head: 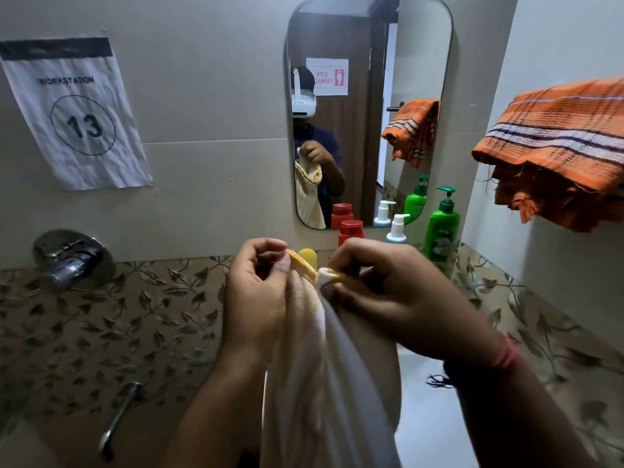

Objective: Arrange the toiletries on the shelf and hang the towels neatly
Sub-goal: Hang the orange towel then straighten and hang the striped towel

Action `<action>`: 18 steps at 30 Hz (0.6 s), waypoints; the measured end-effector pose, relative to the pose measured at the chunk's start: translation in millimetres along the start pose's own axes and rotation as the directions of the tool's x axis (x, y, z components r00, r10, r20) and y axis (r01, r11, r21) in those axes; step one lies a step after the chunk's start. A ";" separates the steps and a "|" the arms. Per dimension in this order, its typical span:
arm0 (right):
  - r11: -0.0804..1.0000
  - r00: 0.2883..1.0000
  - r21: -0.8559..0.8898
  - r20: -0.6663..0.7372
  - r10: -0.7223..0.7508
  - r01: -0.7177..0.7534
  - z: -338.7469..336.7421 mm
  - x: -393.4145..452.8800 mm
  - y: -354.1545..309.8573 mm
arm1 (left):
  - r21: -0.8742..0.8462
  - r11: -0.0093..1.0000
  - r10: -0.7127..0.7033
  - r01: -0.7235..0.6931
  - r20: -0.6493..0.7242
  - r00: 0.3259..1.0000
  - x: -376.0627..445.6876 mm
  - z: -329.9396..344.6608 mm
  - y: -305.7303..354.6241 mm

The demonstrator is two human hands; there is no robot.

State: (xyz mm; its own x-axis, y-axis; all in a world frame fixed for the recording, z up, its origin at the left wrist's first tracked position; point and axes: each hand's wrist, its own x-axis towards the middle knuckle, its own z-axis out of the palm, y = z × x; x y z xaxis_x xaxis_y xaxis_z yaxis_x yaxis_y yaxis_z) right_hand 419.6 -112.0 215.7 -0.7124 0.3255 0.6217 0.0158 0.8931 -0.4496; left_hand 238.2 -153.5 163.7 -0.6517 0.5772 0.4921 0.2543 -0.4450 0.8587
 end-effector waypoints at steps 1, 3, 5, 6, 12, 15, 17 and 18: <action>0.994 1.000 -0.105 -0.008 0.013 -0.014 8.1 6.0 0.5 | -0.033 0.999 -0.027 0.029 0.064 0.998 -6.2 3.6 5.1; 0.980 0.997 -0.193 -0.063 0.040 -0.051 21.6 11.9 2.1 | -0.158 0.978 -0.109 0.133 0.148 0.983 -14.2 7.4 13.6; 0.975 0.986 -0.200 -0.152 0.063 -0.093 29.9 11.7 5.6 | -0.306 0.918 -0.206 0.253 0.178 0.962 -16.4 7.4 20.5; 0.975 0.979 -0.193 -0.190 0.076 -0.114 32.4 11.2 6.2 | -0.353 0.890 -0.236 0.290 0.186 0.954 -16.0 6.3 21.9; 0.970 0.930 -0.129 -0.334 0.154 -0.207 42.4 11.4 3.6 | -0.470 0.802 -0.291 0.368 0.232 0.928 -17.1 2.2 23.8; 0.963 0.918 -0.123 -0.352 0.182 -0.238 43.9 12.9 3.3 | -0.498 0.779 -0.293 0.382 0.249 0.923 -18.7 1.7 22.5; 0.959 0.910 -0.119 -0.364 0.198 -0.256 44.2 13.5 5.0 | -0.525 0.762 -0.271 0.379 0.272 0.923 -21.5 2.8 22.1; 0.958 0.909 -0.120 -0.363 0.203 -0.262 44.3 13.8 5.6 | -0.538 0.757 -0.254 0.372 0.282 0.925 -22.9 3.8 22.1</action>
State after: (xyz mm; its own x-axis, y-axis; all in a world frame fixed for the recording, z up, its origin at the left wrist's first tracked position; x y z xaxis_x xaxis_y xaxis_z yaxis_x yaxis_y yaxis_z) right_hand 378.8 -116.2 193.3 -0.3895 0.5903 0.7070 0.2855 0.8072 -0.5167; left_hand 261.5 -173.9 171.9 -0.4661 0.8402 0.2772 -0.4344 -0.4902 0.7557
